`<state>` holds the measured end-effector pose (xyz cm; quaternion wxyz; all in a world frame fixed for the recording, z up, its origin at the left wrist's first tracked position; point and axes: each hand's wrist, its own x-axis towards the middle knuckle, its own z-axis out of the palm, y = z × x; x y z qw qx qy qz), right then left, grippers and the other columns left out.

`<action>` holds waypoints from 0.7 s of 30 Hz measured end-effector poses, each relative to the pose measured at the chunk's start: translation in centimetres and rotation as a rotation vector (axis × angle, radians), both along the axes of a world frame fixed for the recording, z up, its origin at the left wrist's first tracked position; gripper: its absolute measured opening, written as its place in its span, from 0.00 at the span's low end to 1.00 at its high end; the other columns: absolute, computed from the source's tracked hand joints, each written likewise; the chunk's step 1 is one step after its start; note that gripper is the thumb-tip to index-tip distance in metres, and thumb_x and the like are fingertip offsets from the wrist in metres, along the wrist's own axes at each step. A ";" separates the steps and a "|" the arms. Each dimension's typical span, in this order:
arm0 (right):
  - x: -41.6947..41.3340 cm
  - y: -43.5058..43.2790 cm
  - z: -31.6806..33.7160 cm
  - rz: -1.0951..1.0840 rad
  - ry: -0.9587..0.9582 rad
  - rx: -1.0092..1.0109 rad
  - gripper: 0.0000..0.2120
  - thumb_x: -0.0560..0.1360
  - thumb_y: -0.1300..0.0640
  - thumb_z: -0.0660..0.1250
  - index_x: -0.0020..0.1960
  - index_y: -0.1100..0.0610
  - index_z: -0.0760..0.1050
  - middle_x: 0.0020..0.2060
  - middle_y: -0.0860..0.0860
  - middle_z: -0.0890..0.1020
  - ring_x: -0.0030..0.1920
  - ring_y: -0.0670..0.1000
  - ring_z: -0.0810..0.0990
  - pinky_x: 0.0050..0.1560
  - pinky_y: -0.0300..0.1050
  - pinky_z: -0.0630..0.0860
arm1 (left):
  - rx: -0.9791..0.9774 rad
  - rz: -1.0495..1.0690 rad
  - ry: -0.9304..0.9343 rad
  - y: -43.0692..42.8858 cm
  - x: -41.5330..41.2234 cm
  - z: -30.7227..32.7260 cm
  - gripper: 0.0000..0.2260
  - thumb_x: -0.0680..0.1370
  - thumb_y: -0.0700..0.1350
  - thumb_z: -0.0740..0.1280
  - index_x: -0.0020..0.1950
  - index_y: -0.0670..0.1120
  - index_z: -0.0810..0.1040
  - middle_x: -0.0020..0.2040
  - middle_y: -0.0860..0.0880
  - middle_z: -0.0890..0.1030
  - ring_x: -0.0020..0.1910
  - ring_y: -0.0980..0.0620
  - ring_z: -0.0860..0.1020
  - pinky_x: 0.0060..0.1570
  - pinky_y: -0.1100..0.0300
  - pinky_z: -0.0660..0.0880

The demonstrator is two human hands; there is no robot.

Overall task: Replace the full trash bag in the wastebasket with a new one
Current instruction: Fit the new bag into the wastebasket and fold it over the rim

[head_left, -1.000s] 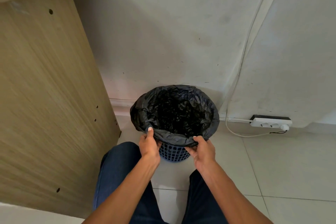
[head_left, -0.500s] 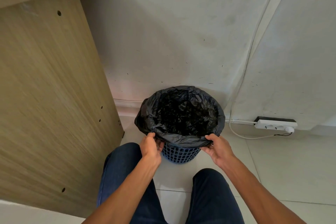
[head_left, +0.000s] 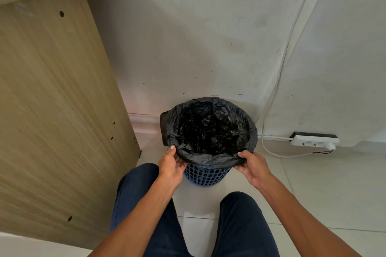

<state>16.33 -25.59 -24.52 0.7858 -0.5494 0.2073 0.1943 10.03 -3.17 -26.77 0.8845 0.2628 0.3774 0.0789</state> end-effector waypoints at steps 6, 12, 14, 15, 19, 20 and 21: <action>-0.1 0.0 -0.1 -0.047 -0.045 -0.012 0.10 0.77 0.72 0.61 0.55 0.61 0.71 0.52 0.60 0.81 0.53 0.59 0.82 0.42 0.55 0.83 | -0.003 0.059 0.054 0.3 0.8 0.1 0.08 0.86 0.39 0.55 0.61 0.39 0.72 0.49 0.42 0.78 0.48 0.45 0.77 0.61 0.45 0.74; 0.2 -0.4 -0.2 -0.039 -0.054 -0.061 0.11 0.78 0.71 0.62 0.58 0.63 0.72 0.55 0.62 0.81 0.55 0.60 0.82 0.43 0.55 0.83 | 0.081 -0.029 0.116 0.7 0.8 -0.2 0.09 0.86 0.41 0.57 0.54 0.41 0.75 0.48 0.43 0.80 0.45 0.46 0.79 0.41 0.49 0.77; 0.4 -0.2 -0.5 -0.059 -0.051 -0.080 0.13 0.78 0.70 0.63 0.62 0.66 0.70 0.58 0.63 0.81 0.57 0.61 0.82 0.46 0.57 0.83 | 0.153 -0.009 0.127 0.9 1.0 -0.1 0.10 0.86 0.45 0.57 0.60 0.41 0.74 0.52 0.42 0.80 0.46 0.46 0.79 0.40 0.50 0.78; 0.3 -0.1 -0.6 -0.070 -0.053 -0.081 0.13 0.78 0.69 0.63 0.63 0.67 0.71 0.57 0.63 0.81 0.56 0.60 0.82 0.46 0.56 0.83 | 0.176 0.006 0.119 0.9 1.0 0.0 0.13 0.86 0.48 0.57 0.61 0.41 0.74 0.53 0.43 0.80 0.47 0.46 0.80 0.40 0.51 0.78; -1.0 0.6 -0.8 -0.126 -0.063 -0.057 0.06 0.80 0.63 0.66 0.53 0.65 0.78 0.55 0.63 0.84 0.51 0.57 0.85 0.45 0.52 0.83 | 0.251 -0.017 0.026 0.1 0.0 0.1 0.17 0.80 0.53 0.68 0.61 0.41 0.75 0.57 0.44 0.82 0.56 0.46 0.81 0.52 0.49 0.81; -1.6 0.9 -1.0 -0.148 -0.049 -0.054 0.09 0.79 0.58 0.68 0.53 0.65 0.78 0.54 0.62 0.84 0.52 0.57 0.85 0.45 0.52 0.83 | 0.278 -0.022 0.041 -0.1 -0.3 -0.1 0.17 0.79 0.49 0.71 0.62 0.41 0.74 0.59 0.43 0.82 0.57 0.47 0.81 0.54 0.49 0.80; -2.1 1.3 -1.1 -0.172 -0.030 -0.068 0.14 0.78 0.53 0.70 0.54 0.65 0.78 0.54 0.61 0.84 0.53 0.58 0.84 0.44 0.52 0.83 | 0.293 -0.017 0.071 -0.2 -0.4 -0.2 0.18 0.78 0.46 0.72 0.63 0.41 0.73 0.60 0.44 0.81 0.56 0.47 0.80 0.53 0.49 0.80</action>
